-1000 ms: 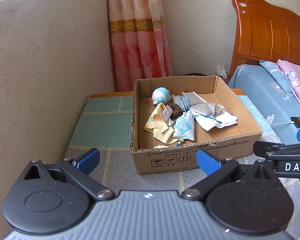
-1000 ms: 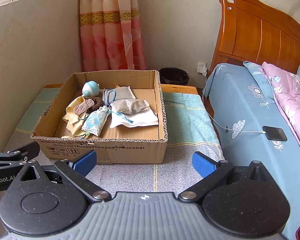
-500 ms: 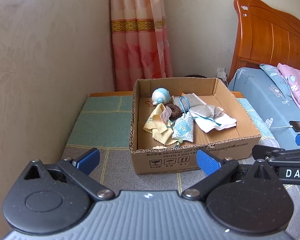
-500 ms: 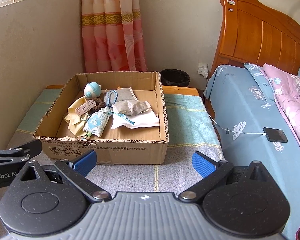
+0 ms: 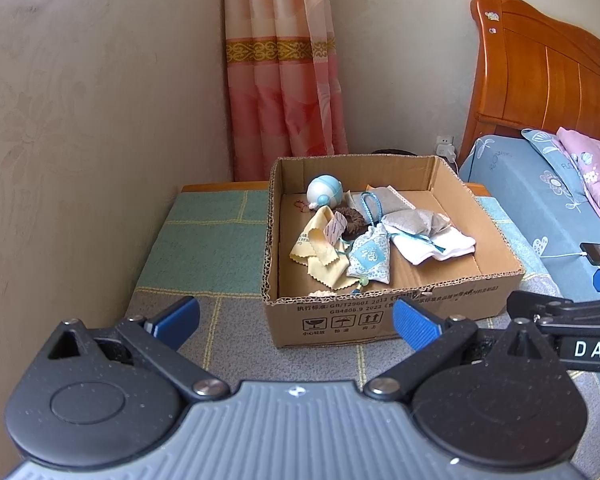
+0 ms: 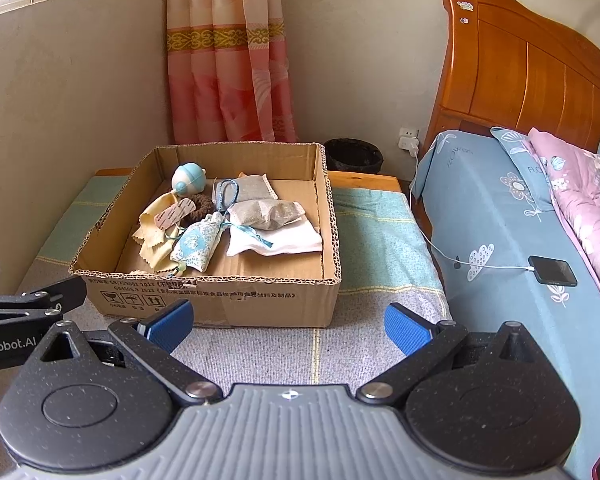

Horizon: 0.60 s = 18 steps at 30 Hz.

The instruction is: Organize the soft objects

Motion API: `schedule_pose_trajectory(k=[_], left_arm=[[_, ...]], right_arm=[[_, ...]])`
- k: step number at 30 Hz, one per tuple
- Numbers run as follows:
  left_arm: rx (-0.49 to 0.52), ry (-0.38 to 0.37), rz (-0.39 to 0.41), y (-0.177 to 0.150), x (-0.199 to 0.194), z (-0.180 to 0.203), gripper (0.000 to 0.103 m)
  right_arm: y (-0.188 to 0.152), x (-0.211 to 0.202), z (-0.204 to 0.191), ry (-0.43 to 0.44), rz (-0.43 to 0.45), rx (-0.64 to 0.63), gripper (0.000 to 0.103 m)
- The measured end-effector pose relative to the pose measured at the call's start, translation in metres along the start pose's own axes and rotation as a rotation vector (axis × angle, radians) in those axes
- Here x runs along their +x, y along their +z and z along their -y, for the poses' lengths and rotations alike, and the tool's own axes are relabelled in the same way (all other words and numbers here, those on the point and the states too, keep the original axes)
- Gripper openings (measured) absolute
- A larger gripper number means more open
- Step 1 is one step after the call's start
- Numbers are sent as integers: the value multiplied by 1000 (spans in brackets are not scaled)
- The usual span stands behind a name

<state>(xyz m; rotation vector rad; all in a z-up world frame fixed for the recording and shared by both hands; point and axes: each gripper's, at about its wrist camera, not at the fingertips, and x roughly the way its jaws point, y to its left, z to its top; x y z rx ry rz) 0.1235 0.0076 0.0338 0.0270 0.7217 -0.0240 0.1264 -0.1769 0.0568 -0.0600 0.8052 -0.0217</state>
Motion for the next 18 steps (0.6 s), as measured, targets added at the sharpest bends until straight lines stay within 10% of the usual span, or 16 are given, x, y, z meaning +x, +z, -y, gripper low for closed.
schedule_pose_trajectory(k=[18], left_arm=[[3, 5, -1, -1, -1, 2, 102]], right_arm=[[0, -1, 2, -1, 5, 6, 103]])
